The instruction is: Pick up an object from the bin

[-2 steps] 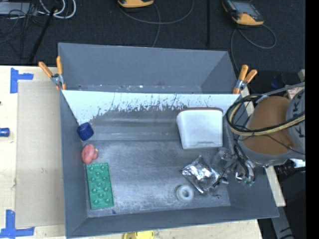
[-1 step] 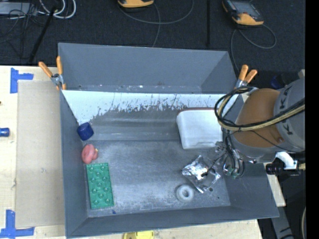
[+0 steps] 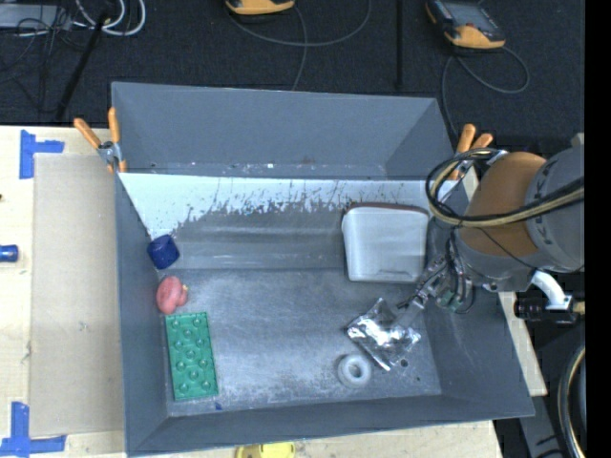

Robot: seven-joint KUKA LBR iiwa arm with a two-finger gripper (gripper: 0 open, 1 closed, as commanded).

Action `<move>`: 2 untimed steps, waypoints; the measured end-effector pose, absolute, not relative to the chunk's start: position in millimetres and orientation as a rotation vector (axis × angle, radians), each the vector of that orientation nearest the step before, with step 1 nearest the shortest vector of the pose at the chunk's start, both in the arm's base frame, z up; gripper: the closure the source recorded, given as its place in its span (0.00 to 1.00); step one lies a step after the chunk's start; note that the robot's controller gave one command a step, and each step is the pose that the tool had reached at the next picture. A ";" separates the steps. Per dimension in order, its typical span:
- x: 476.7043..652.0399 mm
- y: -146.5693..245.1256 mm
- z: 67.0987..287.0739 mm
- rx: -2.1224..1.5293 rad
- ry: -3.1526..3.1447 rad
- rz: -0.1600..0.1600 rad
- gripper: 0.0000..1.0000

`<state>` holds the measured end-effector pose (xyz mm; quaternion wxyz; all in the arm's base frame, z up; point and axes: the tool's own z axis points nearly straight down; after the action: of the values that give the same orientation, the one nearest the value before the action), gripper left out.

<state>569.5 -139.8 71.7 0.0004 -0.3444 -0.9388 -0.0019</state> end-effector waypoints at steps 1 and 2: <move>528.3 -119.5 69.1 -1.393 -2.810 -0.002 0.00; 528.7 -120.2 69.3 -1.390 -2.814 0.001 1.00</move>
Offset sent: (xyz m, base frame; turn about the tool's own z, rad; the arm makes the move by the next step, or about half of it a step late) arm -0.0405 0.0186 -0.0017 0.2206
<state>528.7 -120.2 69.3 0.0016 -0.4429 -0.8965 0.0004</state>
